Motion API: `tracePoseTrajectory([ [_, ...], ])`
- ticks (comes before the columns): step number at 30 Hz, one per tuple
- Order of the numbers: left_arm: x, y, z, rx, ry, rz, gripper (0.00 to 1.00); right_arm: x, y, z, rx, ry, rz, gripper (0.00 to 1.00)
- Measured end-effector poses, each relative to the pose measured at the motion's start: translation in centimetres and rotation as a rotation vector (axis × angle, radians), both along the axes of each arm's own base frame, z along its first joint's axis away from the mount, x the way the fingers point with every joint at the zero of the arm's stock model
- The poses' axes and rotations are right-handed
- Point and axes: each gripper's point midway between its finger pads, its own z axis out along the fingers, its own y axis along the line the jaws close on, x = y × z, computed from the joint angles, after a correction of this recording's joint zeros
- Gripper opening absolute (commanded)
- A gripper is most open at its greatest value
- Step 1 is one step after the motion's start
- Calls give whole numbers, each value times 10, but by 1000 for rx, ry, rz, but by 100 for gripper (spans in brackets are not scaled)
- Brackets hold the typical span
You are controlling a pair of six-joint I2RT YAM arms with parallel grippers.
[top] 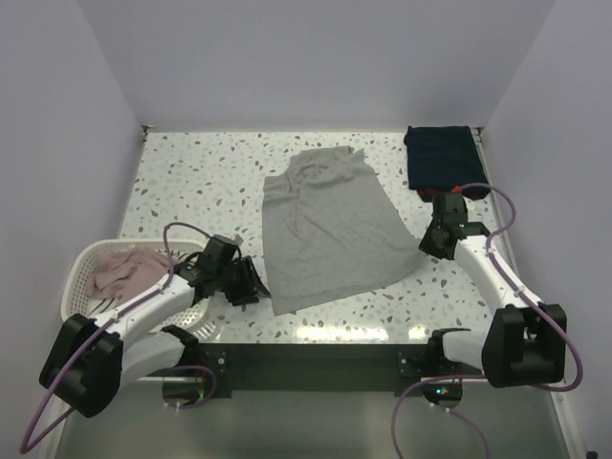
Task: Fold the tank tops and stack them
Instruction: Flatten the tank top out
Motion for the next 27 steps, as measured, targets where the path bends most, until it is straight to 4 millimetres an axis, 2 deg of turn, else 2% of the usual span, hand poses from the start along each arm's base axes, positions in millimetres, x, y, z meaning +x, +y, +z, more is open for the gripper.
tracePoseTrajectory([
  [7,-5,-10,10,-29,-43,-41,45,-1,3,-10,15,14,8,0],
  [12,-22,-14,1,8,-9,-54,47,0,4,-12,21,11,11,0],
  [18,-27,-14,-11,79,19,-11,50,-2,6,-16,30,10,10,0],
  [24,-29,-36,-14,134,42,-31,50,-4,9,-19,48,17,19,0],
  [27,-27,-42,-15,151,46,-21,45,-3,10,-17,55,3,23,0],
])
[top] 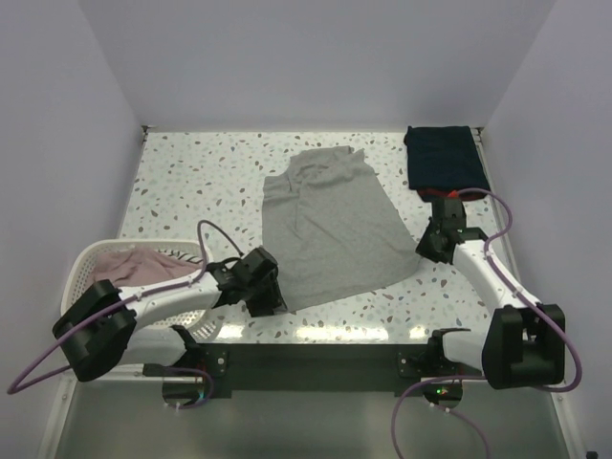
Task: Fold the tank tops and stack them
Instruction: Flatten the tank top out
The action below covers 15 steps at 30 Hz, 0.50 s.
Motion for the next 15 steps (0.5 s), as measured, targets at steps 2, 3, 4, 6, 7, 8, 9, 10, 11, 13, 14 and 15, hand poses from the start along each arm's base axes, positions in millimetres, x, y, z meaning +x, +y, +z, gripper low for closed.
tracePoseTrajectory([
  [2,1,0,-1,15,2,14,44,1,2,2,10,-10,5,0],
  [3,2,0,-1,21,2,20,42,1,3,2,14,-12,7,0],
  [4,3,0,-2,27,2,30,42,1,3,2,16,-14,8,0],
  [6,4,1,-3,38,0,43,39,0,4,1,20,-15,9,0],
  [7,5,1,-3,42,1,47,37,0,4,0,22,-14,10,0],
  [8,4,2,-4,49,4,50,36,-1,5,0,25,-13,11,0],
  [9,5,1,-5,51,5,55,31,-1,6,0,32,-13,14,0],
  [10,6,1,-6,57,8,58,28,0,7,-1,36,-14,16,0],
  [11,7,0,-7,59,9,61,24,0,7,-1,39,-16,17,0],
  [13,9,-1,-8,59,7,65,15,0,8,-1,42,-17,17,0],
  [14,10,-1,-9,60,5,65,12,0,8,-1,42,-17,17,0],
  [15,10,-2,-9,59,3,67,2,0,8,-1,43,-19,18,0],
])
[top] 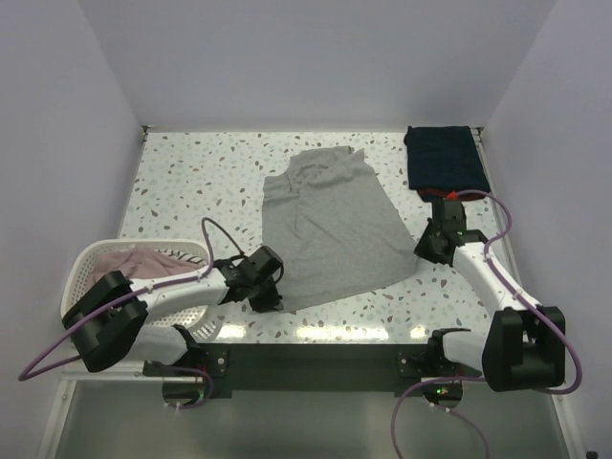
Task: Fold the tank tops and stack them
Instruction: Flatten the tank top out
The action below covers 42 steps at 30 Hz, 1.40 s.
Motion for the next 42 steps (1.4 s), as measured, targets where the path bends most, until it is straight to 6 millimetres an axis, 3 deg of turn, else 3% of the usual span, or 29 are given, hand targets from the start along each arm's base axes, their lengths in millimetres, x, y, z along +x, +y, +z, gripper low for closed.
tracePoseTrajectory([
  [4,5,1,2,7,-21,-3,0,0,1,2,6,-7,3,0],
  [8,31,25,15,91,-93,20,0,2,4,19,25,-41,9,0],
  [11,69,34,64,76,-230,52,0,16,7,61,47,-134,1,0],
  [14,114,29,159,2,-476,67,0,38,12,131,85,-300,-6,0],
  [16,132,24,231,-56,-642,65,0,46,13,182,106,-420,-12,0],
  [19,141,30,334,-127,-872,82,0,45,13,271,136,-627,-21,0],
  [20,139,34,359,-144,-928,90,0,40,13,301,146,-698,-22,0],
  [23,126,52,443,-213,-1110,117,0,14,11,389,165,-909,-17,0],
  [25,111,64,488,-264,-1218,131,0,-9,9,441,172,-1040,-13,0],
  [27,97,76,524,-306,-1308,142,0,-38,7,491,178,-1179,-7,0],
  [31,70,96,582,-387,-1458,166,0,-103,2,572,182,-1421,6,0],
  [33,59,102,605,-423,-1520,173,0,-129,-1,596,179,-1507,6,0],
  [36,51,108,626,-446,-1575,177,0,-144,-2,612,177,-1567,7,0],
  [39,52,110,643,-442,-1618,190,0,-133,-2,611,174,-1552,7,0],
  [42,69,104,650,-400,-1635,205,0,-100,1,604,171,-1507,8,0],
])
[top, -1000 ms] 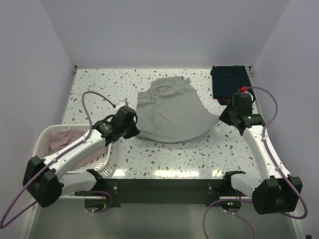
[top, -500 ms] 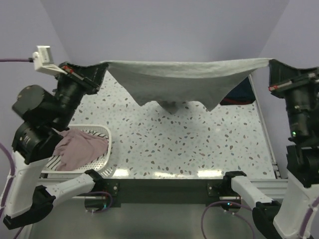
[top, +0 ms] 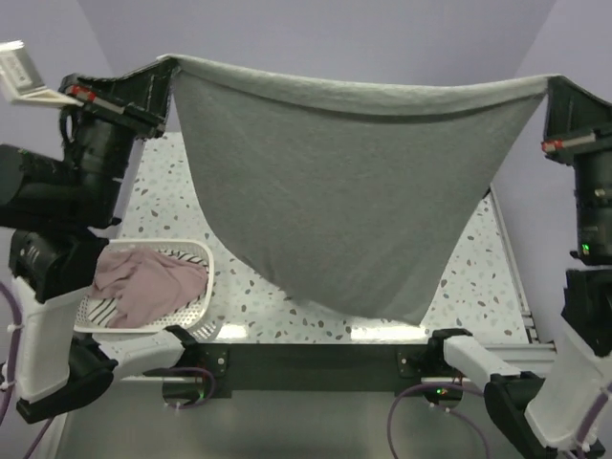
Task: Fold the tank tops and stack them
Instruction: Flatten the tank top out
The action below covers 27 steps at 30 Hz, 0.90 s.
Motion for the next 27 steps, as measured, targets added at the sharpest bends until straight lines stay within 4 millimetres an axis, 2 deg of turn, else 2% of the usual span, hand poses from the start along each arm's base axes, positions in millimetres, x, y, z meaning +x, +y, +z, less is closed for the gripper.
tracePoseTrajectory([
  [3,31,-17,-4,36,17,32,0,57,7,-23,-14,96,18,0],
  [6,85,-44,-27,115,61,48,0,129,17,-60,-32,216,49,0],
  [8,133,-56,-51,158,105,39,0,182,25,-90,-44,299,78,0],
  [9,163,-60,-69,178,136,31,0,200,29,-98,-50,316,94,0],
  [12,256,-69,-126,218,234,-14,0,283,43,-154,-65,429,145,0],
  [14,309,-72,-153,220,271,-52,0,333,51,-194,-68,507,178,0],
  [16,359,-74,-176,195,277,-101,0,378,58,-216,-71,536,204,0],
  [18,390,-67,-186,141,240,-147,0,411,61,-222,-72,531,210,0],
  [20,403,-49,-192,92,225,-170,0,426,62,-210,-74,480,209,0],
  [22,405,-28,-180,61,174,-172,0,425,61,-195,-76,440,201,0],
  [25,390,10,-131,18,15,-161,0,398,55,-152,-82,341,175,0],
  [27,367,35,-91,-9,-98,-167,0,368,48,-122,-84,275,151,0],
])
